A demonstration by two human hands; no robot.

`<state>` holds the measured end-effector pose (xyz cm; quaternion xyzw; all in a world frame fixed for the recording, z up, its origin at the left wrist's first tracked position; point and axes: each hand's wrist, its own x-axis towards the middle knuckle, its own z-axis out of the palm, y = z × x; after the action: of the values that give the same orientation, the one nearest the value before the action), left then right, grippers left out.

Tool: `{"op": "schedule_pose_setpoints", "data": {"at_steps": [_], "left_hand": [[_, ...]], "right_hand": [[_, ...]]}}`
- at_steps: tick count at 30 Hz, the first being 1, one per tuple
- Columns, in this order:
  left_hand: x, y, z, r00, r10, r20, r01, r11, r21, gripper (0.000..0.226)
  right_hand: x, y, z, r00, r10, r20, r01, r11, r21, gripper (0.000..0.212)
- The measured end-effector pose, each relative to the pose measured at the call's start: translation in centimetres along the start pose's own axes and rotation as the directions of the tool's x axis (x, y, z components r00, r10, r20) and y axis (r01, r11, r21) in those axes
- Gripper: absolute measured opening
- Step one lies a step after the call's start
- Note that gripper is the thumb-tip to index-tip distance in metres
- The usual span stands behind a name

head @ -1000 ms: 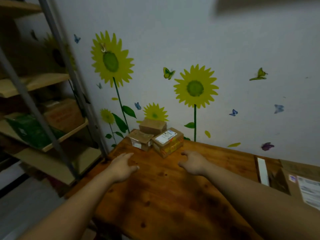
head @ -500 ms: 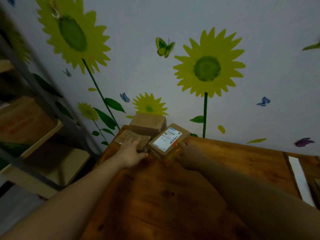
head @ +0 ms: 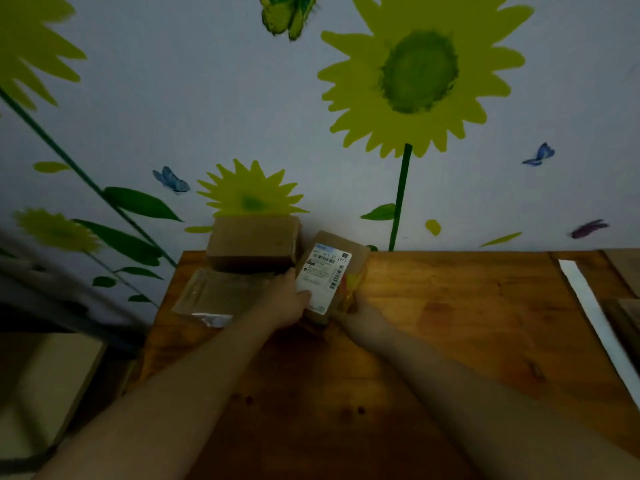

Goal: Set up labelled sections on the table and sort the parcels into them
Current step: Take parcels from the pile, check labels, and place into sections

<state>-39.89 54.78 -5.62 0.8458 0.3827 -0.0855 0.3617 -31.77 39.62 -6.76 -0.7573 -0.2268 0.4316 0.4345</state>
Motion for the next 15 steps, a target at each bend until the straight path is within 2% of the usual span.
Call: {"op": "schedule_pose_setpoints", "data": {"at_steps": [2,4,6,10,15], "left_hand": [[0.4,0.0,0.3,0.999,-0.012,0.052,0.015,0.998,-0.056,0.053],[-0.2,0.2,0.8,0.987,-0.015,0.163,0.056,0.967,-0.248,0.048],[-1.5,0.4,1.3,0.97,0.023,0.242,0.072,0.923,-0.378,0.053],[-3.8,1.7,1.4,0.939,0.238,0.247,-0.041,0.792,-0.609,0.079],[-7.9,5.2,0.4,0.879,0.457,0.139,-0.233,0.665,-0.71,0.084]], "right_hand": [[0.0,0.0,0.0,0.994,0.092,-0.055,-0.085,0.99,0.117,0.048],[-0.7,0.1,0.0,0.98,0.151,-0.126,-0.127,0.976,0.179,0.047],[-1.9,0.7,-0.3,0.965,0.177,-0.195,-0.139,0.971,0.197,0.045],[-5.7,0.1,-1.4,0.928,0.07,-0.365,0.031,0.964,0.262,0.038],[-11.9,-2.3,-4.1,0.866,-0.125,-0.484,0.256,0.943,0.215,0.049]]}}
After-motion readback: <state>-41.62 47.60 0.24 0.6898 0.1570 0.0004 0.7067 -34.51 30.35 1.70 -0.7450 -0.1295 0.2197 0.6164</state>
